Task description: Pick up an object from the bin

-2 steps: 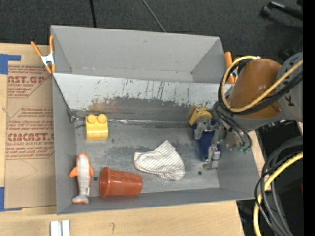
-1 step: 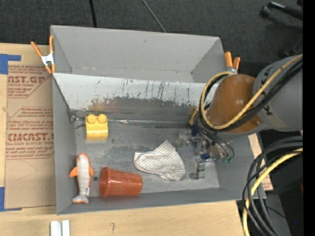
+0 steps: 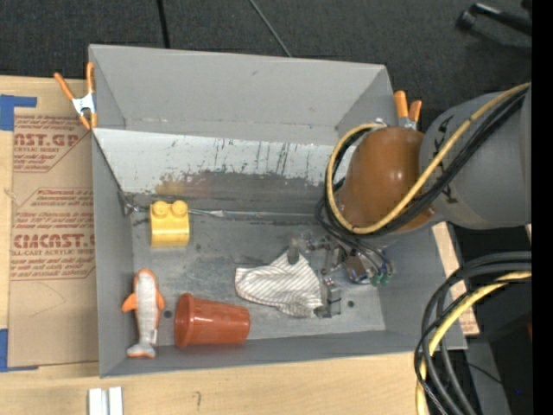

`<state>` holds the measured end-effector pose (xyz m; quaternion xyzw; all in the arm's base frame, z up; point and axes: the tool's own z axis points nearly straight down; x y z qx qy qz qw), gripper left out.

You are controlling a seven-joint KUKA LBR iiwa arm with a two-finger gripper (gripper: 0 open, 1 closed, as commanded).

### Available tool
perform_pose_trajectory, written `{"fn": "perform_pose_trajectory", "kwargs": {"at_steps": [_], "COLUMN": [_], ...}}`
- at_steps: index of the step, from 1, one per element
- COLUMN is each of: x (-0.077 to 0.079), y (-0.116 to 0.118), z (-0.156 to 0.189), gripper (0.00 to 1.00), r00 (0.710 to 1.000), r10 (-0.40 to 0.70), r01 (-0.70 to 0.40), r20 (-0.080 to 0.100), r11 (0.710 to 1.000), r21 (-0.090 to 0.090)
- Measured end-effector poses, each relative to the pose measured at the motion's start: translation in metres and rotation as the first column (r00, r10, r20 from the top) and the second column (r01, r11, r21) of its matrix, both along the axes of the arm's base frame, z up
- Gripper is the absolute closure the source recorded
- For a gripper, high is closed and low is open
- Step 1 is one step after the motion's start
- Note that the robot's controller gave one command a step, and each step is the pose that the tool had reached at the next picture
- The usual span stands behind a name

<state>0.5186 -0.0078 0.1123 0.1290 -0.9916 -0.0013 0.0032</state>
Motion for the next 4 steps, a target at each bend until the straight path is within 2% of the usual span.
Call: {"fn": "perform_pose_trajectory", "kwargs": {"at_steps": [1, 2, 3, 4], "x": [0.005, -0.011, -0.014, -0.014], "y": [0.034, 0.034, 0.03, 0.03], "z": [-0.006, -0.044, -0.042, -0.042], "gripper": [0.0, 0.0, 1.0, 1.0], "r00": [1.0, 0.999, 0.998, 0.998], "r10": [0.028, 0.035, -0.056, -0.056], "r01": [-0.028, -0.035, 0.056, 0.056], "r20": [0.01, 0.006, 0.007, 0.007], "r11": [1.0, 0.999, 0.998, 0.998], "r21": [0.0, 0.0, -0.001, -0.001]}}
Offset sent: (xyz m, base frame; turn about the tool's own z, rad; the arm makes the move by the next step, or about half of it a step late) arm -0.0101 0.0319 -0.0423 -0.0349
